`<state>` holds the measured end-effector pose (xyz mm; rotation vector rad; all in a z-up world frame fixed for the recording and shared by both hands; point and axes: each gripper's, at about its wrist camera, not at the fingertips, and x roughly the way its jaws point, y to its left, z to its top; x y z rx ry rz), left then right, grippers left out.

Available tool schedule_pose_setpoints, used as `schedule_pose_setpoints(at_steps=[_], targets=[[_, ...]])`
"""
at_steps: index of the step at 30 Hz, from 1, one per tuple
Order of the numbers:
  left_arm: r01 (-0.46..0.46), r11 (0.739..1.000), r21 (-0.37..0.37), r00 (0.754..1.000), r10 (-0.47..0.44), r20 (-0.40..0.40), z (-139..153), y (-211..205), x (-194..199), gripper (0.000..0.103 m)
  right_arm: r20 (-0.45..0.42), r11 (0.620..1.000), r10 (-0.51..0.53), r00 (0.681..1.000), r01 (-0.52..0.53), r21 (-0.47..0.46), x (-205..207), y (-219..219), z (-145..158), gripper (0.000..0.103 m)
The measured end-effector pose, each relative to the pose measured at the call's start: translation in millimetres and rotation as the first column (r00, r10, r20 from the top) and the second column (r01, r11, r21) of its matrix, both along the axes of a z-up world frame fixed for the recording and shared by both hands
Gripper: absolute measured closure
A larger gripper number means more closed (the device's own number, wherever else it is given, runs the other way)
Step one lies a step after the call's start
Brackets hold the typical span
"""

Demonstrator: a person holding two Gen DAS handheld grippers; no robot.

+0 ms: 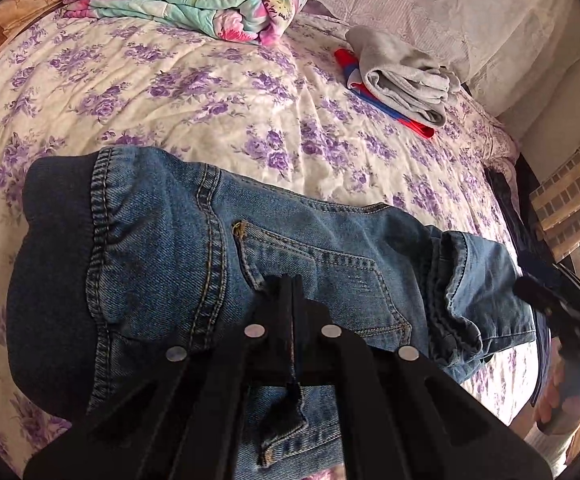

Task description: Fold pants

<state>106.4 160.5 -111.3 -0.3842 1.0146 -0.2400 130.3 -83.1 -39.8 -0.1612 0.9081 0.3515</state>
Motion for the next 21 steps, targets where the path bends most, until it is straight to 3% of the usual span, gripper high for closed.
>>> schedule_pose_setpoints(at_steps=[2, 5, 7, 10, 12, 14, 17, 21], targets=[[0.007, 1.0, -0.004, 1.0, -0.007, -0.012, 0.5, 0.4, 1.9, 0.102, -0.048, 0.999, -0.02, 0.999, 0.021, 0.027, 24.3, -2.9, -20.7, 0.071], [0.021, 1.0, -0.021, 0.999, -0.022, -0.032, 0.2, 1.9, 5.5, 0.102, -0.102, 0.998, -0.051, 0.993, 0.046, -0.051, 44.3, 5.6, -72.3, 0.071], [0.035, 0.999, -0.03, 0.998, -0.036, -0.045, 0.9, 2.7, 7.8, 0.102, -0.052, 0.997, -0.055, 0.997, 0.052, -0.055, 40.5, 8.2, -73.9, 0.071], [0.054, 0.993, -0.109, 0.996, -0.061, -0.063, 11.3, 10.6, 4.8, 0.101, -0.104, 0.996, -0.087, 0.991, 0.085, -0.018, 41.9, 2.2, -63.2, 0.071], [0.042, 0.987, -0.154, 0.999, -0.047, -0.026, 28.3, 22.9, -6.5, 0.088, -0.121, 0.994, -0.1, 0.988, 0.104, 0.023, 36.9, -4.3, -53.0, 0.059], [0.0, 0.99, -0.138, 1.0, 0.004, 0.027, 47.6, 37.6, -25.3, 0.051, -0.115, 0.987, -0.089, 0.989, 0.103, 0.122, 19.1, -11.7, -36.7, 0.049], [-0.074, 0.991, -0.115, 0.994, 0.082, 0.071, 65.4, 62.2, -59.2, 0.039, -0.022, 0.973, -0.064, 0.998, 0.067, 0.219, -20.4, -18.3, -11.1, 0.036], [-0.145, 0.97, -0.194, 0.989, 0.15, 0.007, 54.1, 86.8, -95.8, 0.034, 0.045, 0.946, -0.069, 0.997, 0.051, 0.321, -63.3, -34.3, 1.2, 0.032]])
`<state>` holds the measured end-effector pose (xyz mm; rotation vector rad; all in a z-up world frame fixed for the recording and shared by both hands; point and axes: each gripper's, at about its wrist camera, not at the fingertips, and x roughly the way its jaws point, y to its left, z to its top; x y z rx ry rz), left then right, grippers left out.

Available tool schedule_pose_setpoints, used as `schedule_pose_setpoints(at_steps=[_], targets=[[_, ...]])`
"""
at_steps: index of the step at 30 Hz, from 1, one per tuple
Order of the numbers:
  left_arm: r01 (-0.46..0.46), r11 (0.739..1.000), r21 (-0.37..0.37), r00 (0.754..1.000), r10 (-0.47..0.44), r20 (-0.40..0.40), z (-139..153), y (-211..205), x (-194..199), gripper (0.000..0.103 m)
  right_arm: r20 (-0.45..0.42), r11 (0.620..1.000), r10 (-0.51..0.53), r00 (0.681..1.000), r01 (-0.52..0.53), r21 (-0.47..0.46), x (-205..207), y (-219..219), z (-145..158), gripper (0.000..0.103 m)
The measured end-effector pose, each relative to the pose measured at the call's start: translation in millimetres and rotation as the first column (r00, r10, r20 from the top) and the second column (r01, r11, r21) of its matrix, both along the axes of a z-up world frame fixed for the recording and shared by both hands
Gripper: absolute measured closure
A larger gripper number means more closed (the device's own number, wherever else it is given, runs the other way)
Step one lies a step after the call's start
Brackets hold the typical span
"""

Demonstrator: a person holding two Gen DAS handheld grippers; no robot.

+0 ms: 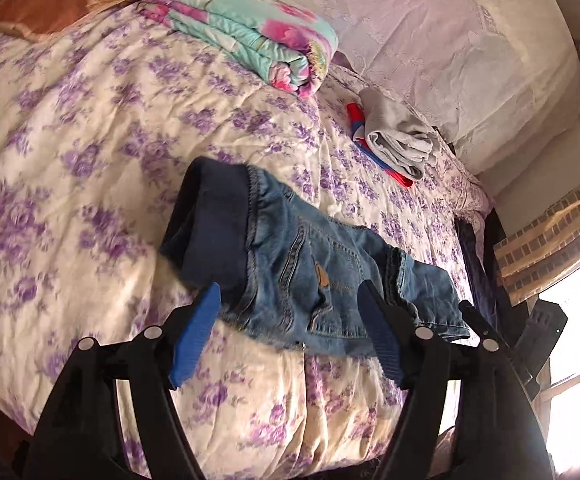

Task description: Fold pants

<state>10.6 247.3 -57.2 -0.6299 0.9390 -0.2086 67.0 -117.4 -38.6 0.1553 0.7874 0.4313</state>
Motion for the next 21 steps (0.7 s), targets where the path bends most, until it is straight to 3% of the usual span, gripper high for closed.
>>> schedule_pose_setpoints(at_steps=[3, 8, 13, 15, 17, 20, 21], targets=[[-0.044, 0.997, -0.069, 0.997, 0.04, -0.06, -25.7, 6.5, -13.4, 0.034, -0.025, 0.999, -0.01, 1.0, 0.011, 0.036, -11.0, -8.9, -3.3, 0.032], [-0.061, 0.987, -0.15, 0.991, 0.042, -0.126, -61.7, -5.8, 1.5, 0.034, -0.048, 0.999, -0.003, 0.999, 0.005, 0.037, -18.9, -8.3, -10.1, 0.032], [-0.061, 0.994, -0.086, 0.994, 0.052, -0.098, -63.2, -20.7, 45.2, 0.034, -0.081, 1.0, 0.005, 0.997, -0.003, 0.028, -22.2, -2.0, -19.2, 0.032], [-0.06, 0.998, -0.023, 0.992, 0.057, -0.111, -62.7, -27.5, 62.9, 0.053, -0.1, 1.0, 0.005, 0.995, -0.003, 0.02, -21.7, 0.7, -24.3, 0.032], [-0.044, 0.998, 0.051, 0.998, 0.046, -0.042, -47.6, -36.6, 61.2, 0.067, -0.115, 1.0, 0.001, 0.993, -0.001, -0.001, -21.1, 4.6, -28.8, 0.032], [-0.037, 0.982, 0.186, 0.997, 0.024, 0.076, -27.2, -55.1, 43.8, 0.07, -0.124, 1.0, 0.015, 0.992, -0.016, -0.001, -17.5, 10.1, -31.0, 0.032], [-0.038, 0.972, 0.234, 0.995, 0.014, 0.1, -23.5, -60.8, 39.4, 0.07, -0.12, 1.0, 0.028, 0.992, -0.027, 0.009, -14.2, 12.6, -28.7, 0.041]])
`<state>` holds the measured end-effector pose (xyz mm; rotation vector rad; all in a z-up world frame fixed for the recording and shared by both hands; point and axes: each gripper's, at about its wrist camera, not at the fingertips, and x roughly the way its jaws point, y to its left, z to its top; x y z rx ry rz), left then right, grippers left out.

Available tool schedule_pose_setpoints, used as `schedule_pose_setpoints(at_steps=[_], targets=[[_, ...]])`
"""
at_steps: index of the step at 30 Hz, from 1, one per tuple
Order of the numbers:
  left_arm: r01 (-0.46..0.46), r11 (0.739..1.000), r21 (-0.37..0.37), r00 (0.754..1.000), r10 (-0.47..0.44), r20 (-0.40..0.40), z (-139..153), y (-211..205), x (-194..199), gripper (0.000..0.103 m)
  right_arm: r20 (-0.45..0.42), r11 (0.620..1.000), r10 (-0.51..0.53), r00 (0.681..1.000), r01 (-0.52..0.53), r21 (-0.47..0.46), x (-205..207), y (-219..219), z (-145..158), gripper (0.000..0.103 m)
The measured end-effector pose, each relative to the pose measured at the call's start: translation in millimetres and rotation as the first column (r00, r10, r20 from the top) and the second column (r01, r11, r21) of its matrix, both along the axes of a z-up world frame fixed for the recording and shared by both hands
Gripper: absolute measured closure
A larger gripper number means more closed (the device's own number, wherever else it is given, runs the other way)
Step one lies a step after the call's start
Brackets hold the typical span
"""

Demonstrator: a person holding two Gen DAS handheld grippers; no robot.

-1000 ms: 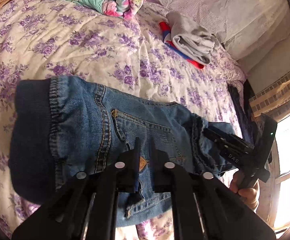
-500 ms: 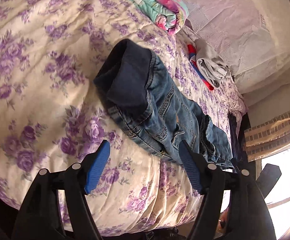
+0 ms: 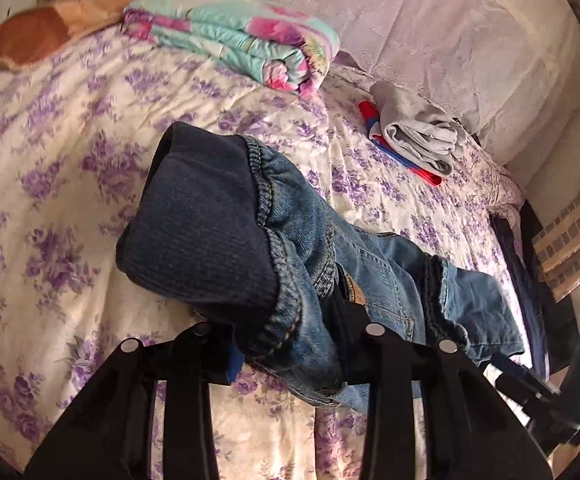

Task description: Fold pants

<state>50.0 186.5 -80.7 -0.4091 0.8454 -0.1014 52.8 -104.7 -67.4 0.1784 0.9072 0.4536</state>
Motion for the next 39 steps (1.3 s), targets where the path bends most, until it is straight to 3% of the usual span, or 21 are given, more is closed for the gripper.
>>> schedule_pose_setpoints(at_steps=[2, 5, 9, 11, 13, 17, 20, 22, 23, 24, 25, 29, 33, 36, 39], targets=[[0.005, 0.998, 0.068, 0.999, -0.007, 0.033, 4.3, -9.5, -8.4, 0.07, 0.028, 0.999, 0.035, 0.999, -0.034, -0.014, 12.1, 10.6, 9.4, 0.064], [0.013, 0.996, 0.085, 0.999, -0.017, 0.047, 6.7, -10.3, -12.6, 0.07, 0.036, 0.995, 0.077, 0.996, -0.075, -0.064, 44.5, 33.0, 15.6, 0.072], [0.023, 0.998, 0.053, 0.999, -0.024, 0.036, 4.9, -4.2, -10.8, 0.07, -0.089, 0.981, 0.174, 0.981, -0.18, -0.074, 87.9, 70.7, -10.5, 0.086], [0.026, 0.999, 0.038, 0.999, -0.027, 0.029, 2.6, -1.6, -8.6, 0.07, -0.164, 0.973, 0.175, 0.971, -0.196, -0.122, 100.0, 85.2, -35.4, 0.087], [0.037, 0.998, 0.043, 0.999, -0.038, 0.027, 0.5, -4.0, -7.3, 0.07, -0.234, 0.977, 0.173, 0.957, -0.196, -0.078, 107.5, 87.6, -60.9, 0.089], [0.04, 0.996, 0.076, 0.998, -0.043, 0.038, 3.8, -7.3, -3.4, 0.07, -0.239, 0.987, 0.146, 0.96, -0.158, -0.034, 105.2, 81.6, -61.1, 0.089], [0.061, 0.991, 0.117, 0.996, -0.069, 0.06, 16.8, -14.3, -4.0, 0.07, -0.217, 0.992, 0.127, 0.968, -0.122, 0.039, 93.6, 62.0, -33.6, 0.086], [0.073, 0.981, 0.179, 0.992, -0.089, 0.086, 28.9, -26.6, -7.1, 0.07, -0.098, 0.993, 0.091, 0.991, -0.083, 0.083, 76.1, 34.3, 4.5, 0.084], [0.078, 0.973, 0.215, 0.99, -0.102, 0.101, 35.8, -35.0, -9.0, 0.07, -0.032, 0.995, 0.045, 0.998, -0.042, 0.088, 65.3, 15.1, 23.2, 0.075], [0.085, 0.964, 0.252, 0.986, -0.118, 0.118, 43.3, -44.4, -10.8, 0.07, 0.029, 0.995, -0.019, 0.999, 0.017, 0.094, 52.1, -7.9, 39.4, 0.064], [0.091, 0.953, 0.289, 0.982, -0.135, 0.134, 51.0, -54.5, -12.4, 0.07, 0.073, 0.991, -0.087, 0.994, 0.079, 0.108, 38.9, -32.1, 50.6, 0.061], [0.129, 0.895, 0.427, 0.959, -0.223, 0.177, 80.2, -106.9, -11.8, 0.07, 0.144, 0.945, -0.313, 0.939, 0.293, 0.144, -11.3, -119.5, 65.2, 0.061], [0.195, 0.814, 0.548, 0.926, -0.337, 0.172, 99.7, -183.8, 0.3, 0.071, 0.129, 0.894, -0.424, 0.896, 0.392, 0.218, -47.8, -178.7, 50.1, 0.06], [0.276, 0.751, 0.601, 0.911, -0.403, 0.085, 88.4, -246.7, 21.9, 0.072, 0.086, 0.874, -0.452, 0.888, 0.422, 0.241, -60.2, -200.7, 28.8, 0.061], [0.441, 0.682, 0.583, 0.873, -0.477, -0.103, 43.0, -306.4, 41.1, 0.071, 0.036, 0.86, -0.462, 0.886, 0.438, 0.26, -63.8, -214.5, 7.3, 0.06]])
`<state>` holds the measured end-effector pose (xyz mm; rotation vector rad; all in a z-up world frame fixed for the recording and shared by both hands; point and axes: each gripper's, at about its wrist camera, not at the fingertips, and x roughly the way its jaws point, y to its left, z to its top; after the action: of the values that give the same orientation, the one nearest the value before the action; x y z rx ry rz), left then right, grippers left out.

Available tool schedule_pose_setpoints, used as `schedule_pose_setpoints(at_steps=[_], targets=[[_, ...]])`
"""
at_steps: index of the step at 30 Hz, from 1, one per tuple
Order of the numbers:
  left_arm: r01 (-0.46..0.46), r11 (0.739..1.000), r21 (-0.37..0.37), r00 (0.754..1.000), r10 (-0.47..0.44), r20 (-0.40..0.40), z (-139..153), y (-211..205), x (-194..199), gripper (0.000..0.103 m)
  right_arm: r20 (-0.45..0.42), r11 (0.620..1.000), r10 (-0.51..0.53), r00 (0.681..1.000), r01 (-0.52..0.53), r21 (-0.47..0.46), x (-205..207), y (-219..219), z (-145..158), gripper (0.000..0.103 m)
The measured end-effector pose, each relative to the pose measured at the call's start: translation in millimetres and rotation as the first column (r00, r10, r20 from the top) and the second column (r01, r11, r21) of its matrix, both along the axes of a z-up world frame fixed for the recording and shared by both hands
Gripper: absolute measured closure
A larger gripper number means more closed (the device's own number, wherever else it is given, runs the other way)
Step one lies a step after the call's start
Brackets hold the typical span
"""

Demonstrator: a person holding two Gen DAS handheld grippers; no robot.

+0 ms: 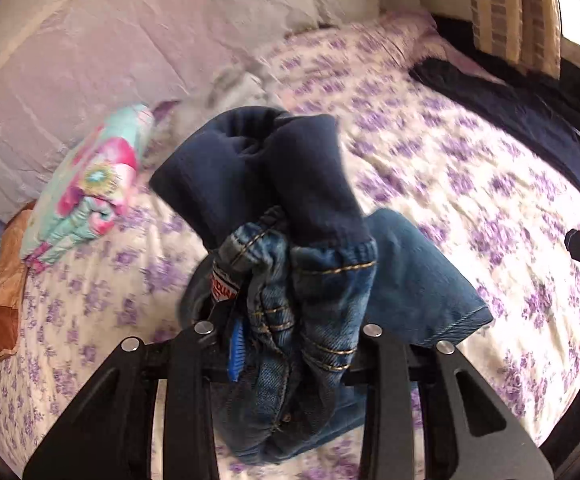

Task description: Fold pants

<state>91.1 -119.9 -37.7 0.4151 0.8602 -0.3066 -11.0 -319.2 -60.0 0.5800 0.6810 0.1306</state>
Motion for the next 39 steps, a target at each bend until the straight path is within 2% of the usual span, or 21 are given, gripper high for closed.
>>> schedule_pose_setpoints(at_steps=[1, 2, 5, 7, 10, 12, 14, 16, 17, 19, 21, 22, 23, 24, 26, 27, 30, 34, 35, 37, 39], targets=[[0.012, 1.0, 0.018, 0.997, -0.01, -0.072, -19.4, -14.9, 5.2, 0.067, -0.015, 1.0, 0.002, 1.0, -0.002, 0.006, 1.9, -1.4, -7.0, 0.06], [0.011, 0.999, 0.044, 0.995, -0.007, -0.104, -37.8, -27.4, 6.8, 0.064, -0.031, 1.0, 0.003, 1.0, -0.003, 0.013, 4.4, -2.3, -13.6, 0.06], [-0.041, 0.979, 0.198, 0.999, 0.034, 0.037, -53.7, -55.6, -11.4, 0.062, -0.07, 1.0, 0.012, 0.997, -0.01, 0.024, 10.9, -6.3, -28.2, 0.06], [-0.041, 0.979, 0.2, 0.999, 0.037, 0.022, -48.3, -57.6, -16.1, 0.062, -0.077, 1.0, 0.009, 0.997, -0.007, 0.022, 14.2, -8.0, -33.3, 0.06], [-0.002, 0.994, 0.111, 0.998, 0.008, -0.055, -28.4, -44.7, -21.4, 0.054, -0.098, 1.0, -0.002, 0.995, 0.004, 0.011, 19.8, -11.5, -40.9, 0.06], [0.055, 0.998, 0.007, 0.992, -0.054, -0.11, -10.8, -36.4, -28.2, 0.041, -0.122, 1.0, -0.005, 0.993, 0.006, 0.013, 25.1, -12.1, -46.3, 0.061], [0.133, 0.983, -0.128, 0.977, -0.152, -0.152, 12.9, -18.7, -36.8, 0.033, -0.139, 1.0, 0.006, 0.99, -0.003, 0.023, 30.3, -10.8, -46.5, 0.06], [0.161, 0.957, -0.24, 0.971, -0.197, -0.135, 36.2, 7.8, -45.6, 0.029, -0.121, 0.999, 0.033, 0.992, -0.031, 0.015, 35.4, -6.0, -32.7, 0.06], [0.141, 0.953, -0.267, 0.98, -0.173, -0.1, 46.6, 25.5, -45.6, 0.024, -0.103, 0.999, 0.052, 0.993, -0.053, -0.003, 38.5, -1.7, -19.8, 0.06], [0.05, 0.96, -0.274, 0.997, -0.063, -0.037, 57.5, 59.0, -36.7, 0.023, -0.055, 0.993, 0.101, 0.993, -0.104, -0.059, 47.7, 15.7, 10.5, 0.059], [-0.062, 0.953, -0.298, 0.997, 0.048, -0.055, 54.3, 90.0, -16.4, 0.025, -0.012, 0.973, 0.195, 0.981, -0.195, -0.121, 61.3, 42.6, 40.8, 0.047], [-0.107, 0.937, -0.333, 0.992, 0.08, -0.094, 48.1, 104.5, -4.9, 0.035, 0.001, 0.957, 0.252, 0.968, -0.249, -0.15, 70.5, 58.3, 53.3, 0.044], [-0.136, 0.92, -0.368, 0.986, 0.089, -0.142, 40.0, 115.6, 6.2, 0.05, 0.002, 0.94, 0.293, 0.956, -0.288, -0.182, 81.0, 73.7, 63.2, 0.044], [-0.155, 0.906, -0.394, 0.978, 0.085, -0.188, 30.9, 123.6, 17.5, 0.054, -0.008, 0.925, 0.316, 0.949, -0.31, -0.22, 92.2, 88.2, 70.3, 0.044], [-0.172, 0.892, -0.418, 0.966, 0.069, -0.25, 11.7, 127.0, 30.1, 0.07, -0.037, 0.89, 0.353, 0.935, -0.348, -0.295, 116.8, 115.9, 77.8, 0.044], [-0.173, 0.89, -0.421, 0.959, 0.054, -0.279, 2.4, 124.8, 33.8, 0.072, -0.052, 0.871, 0.374, 0.926, -0.37, -0.323, 128.3, 126.9, 78.7, 0.044], [-0.15, 0.87, -0.47, 0.938, -0.026, -0.347, -21.0, 112.7, 38.0, 0.076, -0.161, 0.801, 0.375, 0.913, -0.406, -0.44, 156.1, 152.8, 62.6, 0.045], [-0.088, 0.885, -0.456, 0.943, -0.073, -0.324, -28.1, 101.4, 29.0, 0.077, -0.424, 0.73, 0.258, 0.868, -0.463, -0.502, 157.3, 139.5, 1.6, 0.046], [-0.075, 0.886, -0.458, 0.939, -0.091, -0.33, -29.6, 101.4, 27.6, 0.078, -0.453, 0.731, 0.258, 0.854, -0.478, -0.486, 148.5, 131.8, -9.9, 0.042], [-0.07, 0.873, -0.482, 0.918, -0.133, -0.373, -38.7, 102.3, 28.3, 0.079, -0.478, 0.793, 0.262, 0.838, -0.47, -0.388, 136.1, 112.9, -26.8, 0.038], [-0.088, 0.882, -0.463, 0.911, -0.116, -0.396, -55.3, 96.6, 32.9, 0.081, -0.47, 0.839, 0.265, 0.842, -0.442, -0.319, 135.2, 101.9, -41.5, 0.031]])
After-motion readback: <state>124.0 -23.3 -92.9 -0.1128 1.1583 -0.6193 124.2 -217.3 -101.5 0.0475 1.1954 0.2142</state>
